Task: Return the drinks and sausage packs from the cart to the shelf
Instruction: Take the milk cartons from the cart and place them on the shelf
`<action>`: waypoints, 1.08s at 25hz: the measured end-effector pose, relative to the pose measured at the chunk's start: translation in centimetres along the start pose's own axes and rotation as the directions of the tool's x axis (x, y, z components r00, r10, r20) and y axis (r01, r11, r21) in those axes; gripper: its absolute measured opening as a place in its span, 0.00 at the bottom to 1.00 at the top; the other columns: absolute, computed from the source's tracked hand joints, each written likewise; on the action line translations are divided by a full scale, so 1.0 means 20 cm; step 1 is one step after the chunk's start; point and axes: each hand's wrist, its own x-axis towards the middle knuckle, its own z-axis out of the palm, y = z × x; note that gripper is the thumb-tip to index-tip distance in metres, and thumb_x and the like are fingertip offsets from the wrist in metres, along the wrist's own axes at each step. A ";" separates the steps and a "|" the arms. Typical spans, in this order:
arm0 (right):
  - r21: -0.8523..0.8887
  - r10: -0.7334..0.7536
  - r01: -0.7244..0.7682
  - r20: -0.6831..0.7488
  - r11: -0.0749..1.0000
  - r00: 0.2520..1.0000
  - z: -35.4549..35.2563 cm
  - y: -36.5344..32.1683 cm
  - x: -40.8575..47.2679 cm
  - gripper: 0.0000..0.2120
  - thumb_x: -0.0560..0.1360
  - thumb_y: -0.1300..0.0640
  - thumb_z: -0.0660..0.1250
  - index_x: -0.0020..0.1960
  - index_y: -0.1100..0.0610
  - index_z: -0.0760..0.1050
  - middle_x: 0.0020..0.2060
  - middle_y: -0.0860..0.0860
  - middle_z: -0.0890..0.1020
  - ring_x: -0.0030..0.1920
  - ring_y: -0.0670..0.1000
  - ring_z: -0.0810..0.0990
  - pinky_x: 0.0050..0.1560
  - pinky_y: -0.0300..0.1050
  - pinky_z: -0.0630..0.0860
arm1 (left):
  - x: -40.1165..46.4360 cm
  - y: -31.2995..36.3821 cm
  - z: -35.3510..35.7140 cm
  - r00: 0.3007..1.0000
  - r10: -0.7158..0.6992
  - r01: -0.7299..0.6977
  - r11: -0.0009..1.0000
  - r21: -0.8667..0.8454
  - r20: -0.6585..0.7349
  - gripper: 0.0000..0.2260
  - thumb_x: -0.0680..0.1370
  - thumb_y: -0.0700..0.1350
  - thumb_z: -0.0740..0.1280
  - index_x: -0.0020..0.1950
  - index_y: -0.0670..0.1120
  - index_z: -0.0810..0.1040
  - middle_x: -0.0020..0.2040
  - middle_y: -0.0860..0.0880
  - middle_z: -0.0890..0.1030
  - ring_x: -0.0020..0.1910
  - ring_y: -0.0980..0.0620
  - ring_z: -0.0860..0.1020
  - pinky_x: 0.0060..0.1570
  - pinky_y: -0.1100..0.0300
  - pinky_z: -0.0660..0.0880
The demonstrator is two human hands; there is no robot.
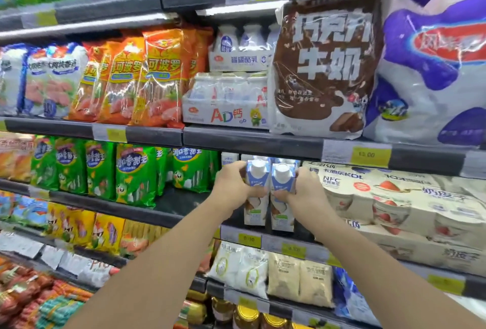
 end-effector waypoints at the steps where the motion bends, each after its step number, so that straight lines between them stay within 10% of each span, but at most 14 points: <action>1: 0.004 0.007 -0.007 -0.016 1.000 1.000 0.01 0.01 0.02 0.19 0.66 0.57 0.79 0.52 0.56 0.74 0.52 0.56 0.78 0.50 0.55 0.79 0.49 0.52 0.78 | 0.02 -0.01 0.01 1.000 0.000 0.000 1.000 0.002 -0.006 0.22 0.63 0.42 0.82 0.55 0.48 0.82 0.47 0.52 0.86 0.45 0.54 0.83 0.42 0.60 0.80; 27: -0.002 0.295 -0.299 -0.145 0.954 0.944 0.11 -0.08 -0.08 0.21 0.71 0.54 0.74 0.57 0.54 0.66 0.42 0.47 0.78 0.40 0.45 0.77 0.34 0.39 0.72 | 0.07 -0.23 0.00 0.978 0.131 -0.152 0.981 0.121 0.161 0.19 0.69 0.43 0.79 0.55 0.48 0.75 0.48 0.54 0.83 0.45 0.55 0.82 0.45 0.60 0.79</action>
